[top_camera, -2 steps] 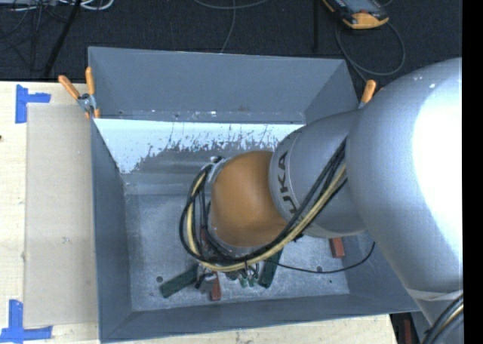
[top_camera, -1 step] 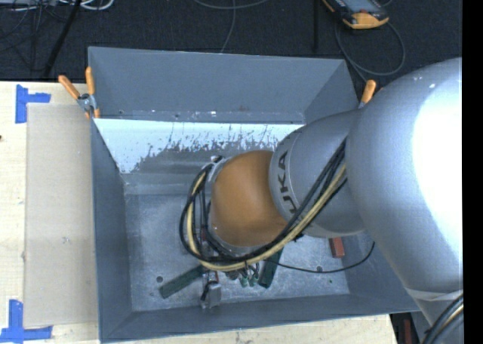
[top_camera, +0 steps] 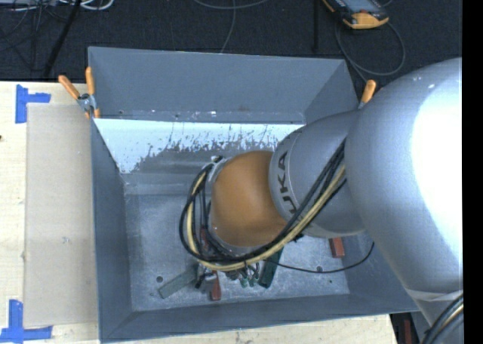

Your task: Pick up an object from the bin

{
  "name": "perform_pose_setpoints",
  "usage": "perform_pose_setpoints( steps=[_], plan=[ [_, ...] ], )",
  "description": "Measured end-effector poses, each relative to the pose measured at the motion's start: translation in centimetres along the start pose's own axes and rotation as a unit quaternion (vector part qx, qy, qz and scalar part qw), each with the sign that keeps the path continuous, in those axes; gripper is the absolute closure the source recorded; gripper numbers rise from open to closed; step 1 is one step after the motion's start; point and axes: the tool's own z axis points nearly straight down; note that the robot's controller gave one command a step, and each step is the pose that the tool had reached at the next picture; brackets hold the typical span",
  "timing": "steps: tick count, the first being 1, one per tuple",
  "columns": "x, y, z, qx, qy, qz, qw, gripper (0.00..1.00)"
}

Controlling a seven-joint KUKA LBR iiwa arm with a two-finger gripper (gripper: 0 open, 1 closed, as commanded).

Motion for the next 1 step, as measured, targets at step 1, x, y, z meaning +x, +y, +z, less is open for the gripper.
perform_pose_setpoints(
  steps=[1],
  plan=[
    [-2.55,-2.36,-19.46,0.0,-0.0057,-0.005,1.0,1.0]
  ],
)
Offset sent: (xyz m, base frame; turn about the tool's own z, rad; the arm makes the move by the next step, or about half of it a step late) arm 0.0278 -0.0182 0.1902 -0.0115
